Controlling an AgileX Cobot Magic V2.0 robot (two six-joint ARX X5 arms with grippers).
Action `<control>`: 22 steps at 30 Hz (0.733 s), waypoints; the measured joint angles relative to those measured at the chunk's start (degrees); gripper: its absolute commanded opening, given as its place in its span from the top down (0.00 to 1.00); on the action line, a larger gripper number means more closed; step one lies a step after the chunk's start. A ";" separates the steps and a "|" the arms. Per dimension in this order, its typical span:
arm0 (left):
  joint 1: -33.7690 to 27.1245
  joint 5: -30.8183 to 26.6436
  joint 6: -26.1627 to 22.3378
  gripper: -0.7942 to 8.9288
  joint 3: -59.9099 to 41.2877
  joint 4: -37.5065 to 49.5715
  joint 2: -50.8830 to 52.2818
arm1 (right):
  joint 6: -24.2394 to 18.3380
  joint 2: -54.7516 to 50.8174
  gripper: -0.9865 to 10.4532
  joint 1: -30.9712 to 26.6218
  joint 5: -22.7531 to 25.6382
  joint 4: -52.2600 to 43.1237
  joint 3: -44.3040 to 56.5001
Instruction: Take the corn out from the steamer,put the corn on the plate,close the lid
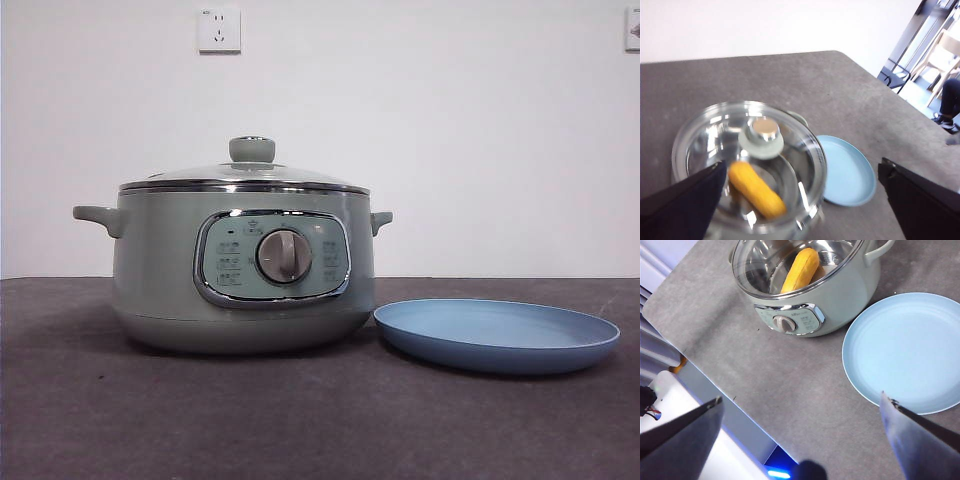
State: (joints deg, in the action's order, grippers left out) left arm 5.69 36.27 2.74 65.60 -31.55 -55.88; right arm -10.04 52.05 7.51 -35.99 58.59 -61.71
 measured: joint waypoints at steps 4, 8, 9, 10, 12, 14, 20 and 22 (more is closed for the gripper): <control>4.74 -3.58 -1.05 0.31 4.15 3.50 -7.45 | 0.00 0.00 0.34 0.00 0.00 0.00 0.00; 8.85 -8.02 -2.45 0.31 5.77 8.98 -14.45 | 0.00 0.00 0.34 0.00 0.00 0.00 0.00; 9.75 -9.03 -2.86 0.31 5.81 10.71 -16.22 | 0.00 0.00 0.34 0.00 0.00 0.00 0.00; 10.51 -10.21 -3.17 0.31 5.81 12.37 -18.01 | 0.00 0.00 0.34 0.00 0.00 0.00 0.00; 11.65 -12.02 -3.45 0.31 5.81 15.74 -21.03 | 0.00 0.00 0.34 0.00 0.00 0.00 0.00; 12.55 -13.68 -3.69 0.31 5.81 18.62 -23.65 | 0.00 0.00 0.34 0.00 0.00 0.00 0.00; 14.88 -17.73 -4.55 0.31 5.86 24.90 -31.04 | 0.00 0.00 0.34 0.00 0.02 0.00 0.00; 15.78 -19.41 -4.90 0.31 5.88 25.29 -33.42 | 0.00 0.00 0.34 0.00 0.00 0.00 0.00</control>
State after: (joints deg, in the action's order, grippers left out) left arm 21.47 16.86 -2.15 71.48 -6.26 -89.30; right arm -10.04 52.05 7.51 -35.99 58.59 -61.71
